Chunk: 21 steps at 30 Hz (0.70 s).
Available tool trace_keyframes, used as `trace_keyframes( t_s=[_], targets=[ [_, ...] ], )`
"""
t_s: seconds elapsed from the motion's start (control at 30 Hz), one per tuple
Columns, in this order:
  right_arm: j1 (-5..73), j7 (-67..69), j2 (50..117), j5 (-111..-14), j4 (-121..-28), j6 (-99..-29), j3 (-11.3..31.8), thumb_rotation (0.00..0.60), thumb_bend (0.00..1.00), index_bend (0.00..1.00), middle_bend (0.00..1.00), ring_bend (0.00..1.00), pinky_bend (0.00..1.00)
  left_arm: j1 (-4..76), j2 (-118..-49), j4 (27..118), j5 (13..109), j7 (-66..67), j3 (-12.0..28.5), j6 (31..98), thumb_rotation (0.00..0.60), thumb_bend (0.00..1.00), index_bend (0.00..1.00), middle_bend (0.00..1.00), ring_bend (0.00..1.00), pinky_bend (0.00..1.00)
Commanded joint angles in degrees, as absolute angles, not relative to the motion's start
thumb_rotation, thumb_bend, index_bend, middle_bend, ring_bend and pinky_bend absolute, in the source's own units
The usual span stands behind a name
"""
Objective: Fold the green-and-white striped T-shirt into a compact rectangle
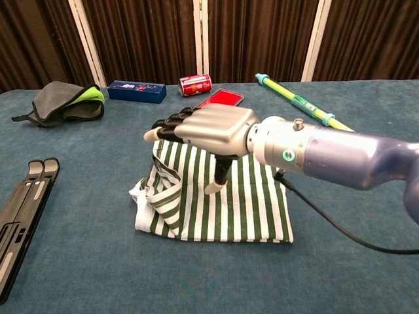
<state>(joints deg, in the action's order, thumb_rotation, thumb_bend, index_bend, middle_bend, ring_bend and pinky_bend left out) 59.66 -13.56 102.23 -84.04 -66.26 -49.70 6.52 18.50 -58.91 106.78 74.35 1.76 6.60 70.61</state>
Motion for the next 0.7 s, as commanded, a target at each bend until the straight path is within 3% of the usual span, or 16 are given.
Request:
trace_keyframes(
  t_s=[0.03,0.7],
  targets=[
    [60.23,-13.42,103.74,-84.14,-65.3,-49.3,6.87,0.6,0.0,0.03,0.0,0.0,0.0,18.55,-58.83,106.77,74.51,1.53,6.55,70.45,0.6,0.0,0.0,0.0,0.0,0.0],
    [64.21,-13.19,113.99,-83.97,-59.35,-49.02,10.9,0.6,0.0,0.05,0.0,0.0,0.0,18.46,-58.11,106.44,75.25,-0.89,6.66,70.3,0.6,0.0,0.0,0.0,0.0,0.0]
  ],
)
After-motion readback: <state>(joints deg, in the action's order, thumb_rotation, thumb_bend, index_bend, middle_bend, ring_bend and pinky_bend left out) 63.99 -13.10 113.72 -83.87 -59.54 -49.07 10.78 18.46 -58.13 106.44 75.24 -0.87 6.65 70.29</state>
